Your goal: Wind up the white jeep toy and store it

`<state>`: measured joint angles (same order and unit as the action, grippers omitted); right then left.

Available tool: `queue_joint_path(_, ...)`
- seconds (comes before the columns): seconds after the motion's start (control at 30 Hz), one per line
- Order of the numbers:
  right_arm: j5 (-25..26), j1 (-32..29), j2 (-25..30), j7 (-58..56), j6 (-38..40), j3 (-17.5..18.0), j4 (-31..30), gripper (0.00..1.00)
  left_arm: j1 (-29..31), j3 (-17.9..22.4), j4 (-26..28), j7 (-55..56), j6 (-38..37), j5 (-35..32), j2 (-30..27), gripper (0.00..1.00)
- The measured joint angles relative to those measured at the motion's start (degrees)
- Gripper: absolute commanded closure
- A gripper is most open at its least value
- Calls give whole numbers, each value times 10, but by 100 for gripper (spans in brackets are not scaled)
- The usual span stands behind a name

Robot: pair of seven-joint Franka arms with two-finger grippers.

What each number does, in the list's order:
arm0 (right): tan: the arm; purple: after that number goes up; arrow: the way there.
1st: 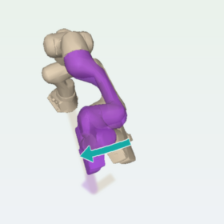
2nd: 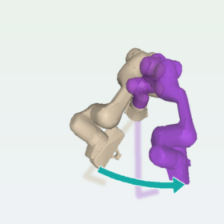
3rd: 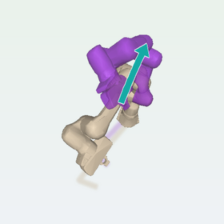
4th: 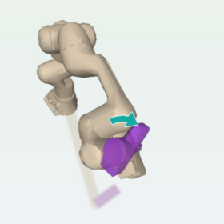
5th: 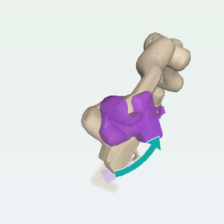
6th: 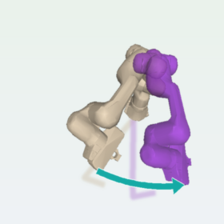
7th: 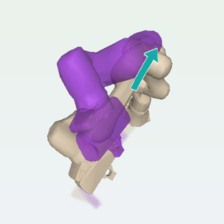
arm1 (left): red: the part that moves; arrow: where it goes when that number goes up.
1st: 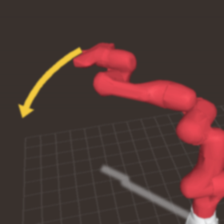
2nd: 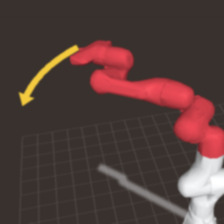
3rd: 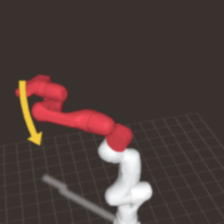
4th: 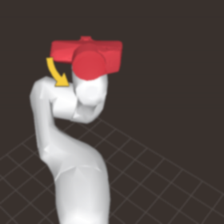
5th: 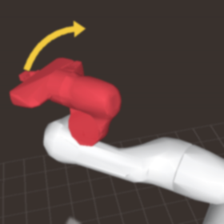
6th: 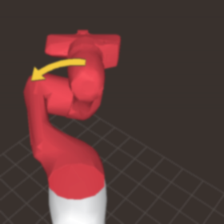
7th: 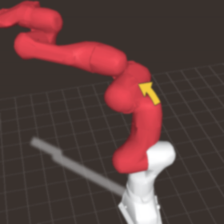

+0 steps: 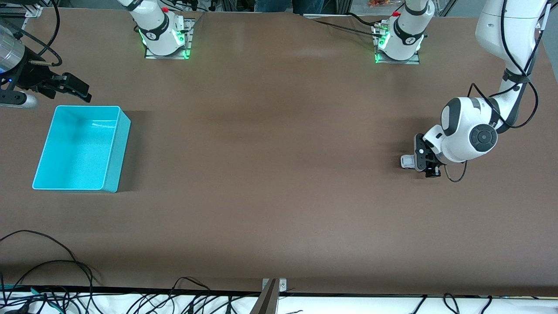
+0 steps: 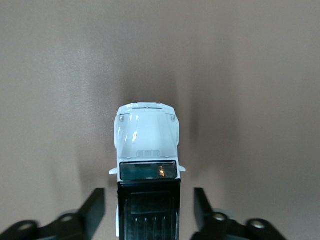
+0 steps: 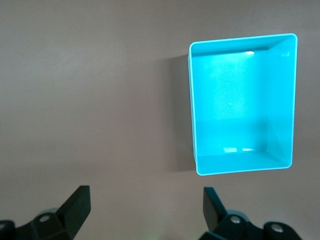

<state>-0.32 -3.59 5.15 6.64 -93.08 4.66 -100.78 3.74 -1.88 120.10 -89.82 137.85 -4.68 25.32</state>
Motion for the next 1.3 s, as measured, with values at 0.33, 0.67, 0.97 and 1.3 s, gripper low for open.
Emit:
queue_joint_path(0.33,0,0,0,0,0,0,0,0,4,0,1,-10,2,0,-1,95)
queue_joint_path(0.67,0,0,0,0,0,0,0,0,5,0,1,-15,2,0,-1,94)
queue_joint_path(0.97,0,0,0,0,0,0,0,0,29,1,1,-53,3,0,-1,93)
queue_joint_path(1.3,0,0,0,0,0,-1,0,0,81,2,1,-98,8,0,-1,93)
